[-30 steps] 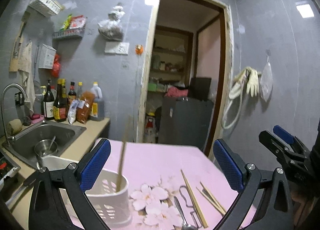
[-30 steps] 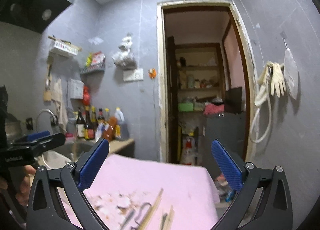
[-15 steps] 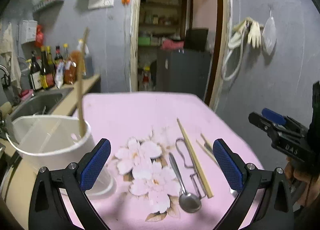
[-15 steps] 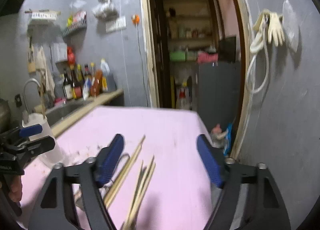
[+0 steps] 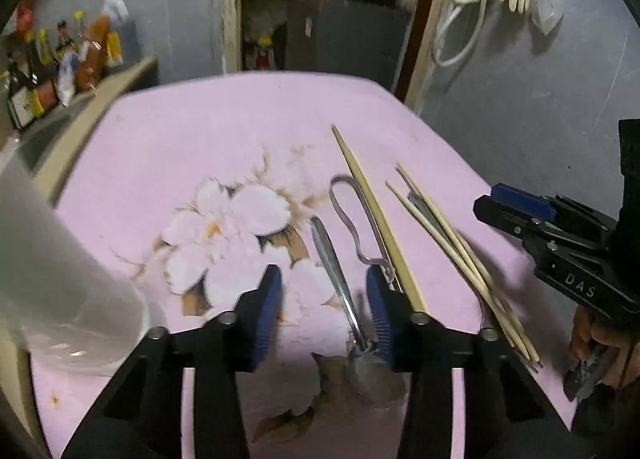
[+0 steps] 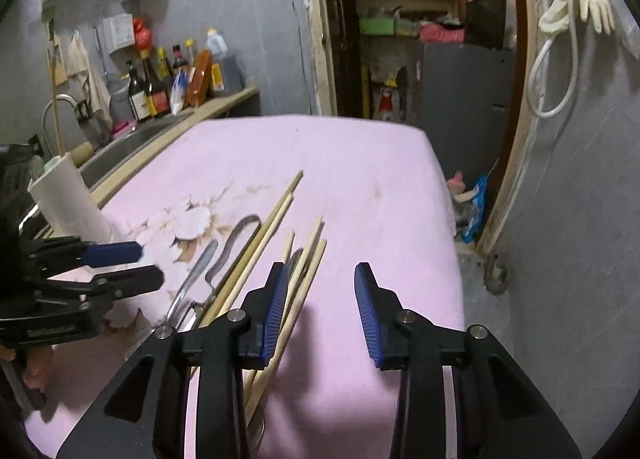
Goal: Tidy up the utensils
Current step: 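Bring both tools back down to the utensils on the cloth, then close left gripper on a spoon handle while right gripper grasps a chopstick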
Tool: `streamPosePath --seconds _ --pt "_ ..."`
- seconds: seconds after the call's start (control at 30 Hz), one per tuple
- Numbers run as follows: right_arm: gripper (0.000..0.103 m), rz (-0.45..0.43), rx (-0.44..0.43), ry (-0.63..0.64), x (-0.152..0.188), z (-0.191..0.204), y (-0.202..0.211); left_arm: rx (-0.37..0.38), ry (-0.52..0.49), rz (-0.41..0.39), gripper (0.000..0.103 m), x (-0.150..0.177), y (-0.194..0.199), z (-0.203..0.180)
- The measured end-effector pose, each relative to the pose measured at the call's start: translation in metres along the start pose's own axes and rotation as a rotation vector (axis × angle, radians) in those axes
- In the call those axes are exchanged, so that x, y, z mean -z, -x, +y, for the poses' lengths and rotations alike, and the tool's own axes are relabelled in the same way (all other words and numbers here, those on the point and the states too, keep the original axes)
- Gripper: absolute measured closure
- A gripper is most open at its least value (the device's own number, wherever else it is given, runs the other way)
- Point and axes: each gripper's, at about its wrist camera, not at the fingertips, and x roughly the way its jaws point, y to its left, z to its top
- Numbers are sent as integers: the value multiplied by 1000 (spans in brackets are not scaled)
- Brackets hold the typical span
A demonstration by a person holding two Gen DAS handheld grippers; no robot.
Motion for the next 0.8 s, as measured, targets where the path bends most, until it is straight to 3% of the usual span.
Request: streamPosePath --seconds 0.17,0.5,0.8 --pt "79 59 -13 2 0 2 -11 16 -1 91 85 -7 -21 5" --pt "89 148 -24 -13 -4 1 -33 66 21 157 87 -18 -36 17" --pt "89 228 -50 -60 -17 -8 -50 100 43 197 88 -34 -45 26"
